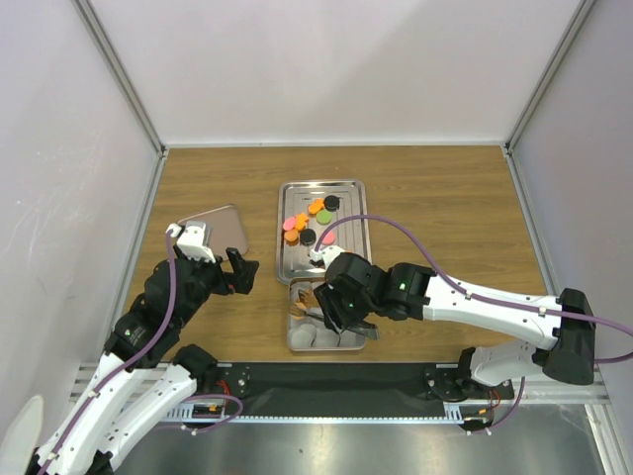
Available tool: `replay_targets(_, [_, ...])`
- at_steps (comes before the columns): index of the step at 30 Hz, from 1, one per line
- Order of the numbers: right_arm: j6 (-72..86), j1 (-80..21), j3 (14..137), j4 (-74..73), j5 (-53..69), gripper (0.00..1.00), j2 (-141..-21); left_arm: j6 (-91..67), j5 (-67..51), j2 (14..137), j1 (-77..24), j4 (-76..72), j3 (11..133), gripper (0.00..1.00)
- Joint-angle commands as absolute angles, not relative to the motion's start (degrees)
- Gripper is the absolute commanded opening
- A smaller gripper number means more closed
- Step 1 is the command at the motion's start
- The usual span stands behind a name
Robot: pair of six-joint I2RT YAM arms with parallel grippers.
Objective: Pack the cookies
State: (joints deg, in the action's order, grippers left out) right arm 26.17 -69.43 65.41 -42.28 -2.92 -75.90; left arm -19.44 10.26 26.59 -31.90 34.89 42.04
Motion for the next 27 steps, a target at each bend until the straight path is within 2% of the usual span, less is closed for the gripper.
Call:
replay_targets(1, [27.0,-69.8,65.5,-39.6,-2.4,0.5,-75.9,-19.7,10.0,26.9,-32.4,33.6,42.1,1.0])
replay_targets(11, [26.5,-69.6,66.6,-40.6,-3.1,0.52,-76.1,-19.7,10.0,26.7,-32.4,33.6,42.0,1.0])
replay_targets(15, [25.1,-68.6,70.0,-43.2,-6.1,0.47,-74.6,-19.7,10.0,26.9,-32.4,33.7,42.1,1.0])
replay_targets(21, [22.5,-62.4,74.8,-45.8,-7.9,0.47,-72.2,-19.7,10.3,26.7,-32.4,33.7,42.1,1.0])
replay_targets(27, [18.3,-54.9,77.9,-44.4,-7.0,0.47,-77.6,-19.8,10.4,26.9,-32.4,33.7,42.1,1.0])
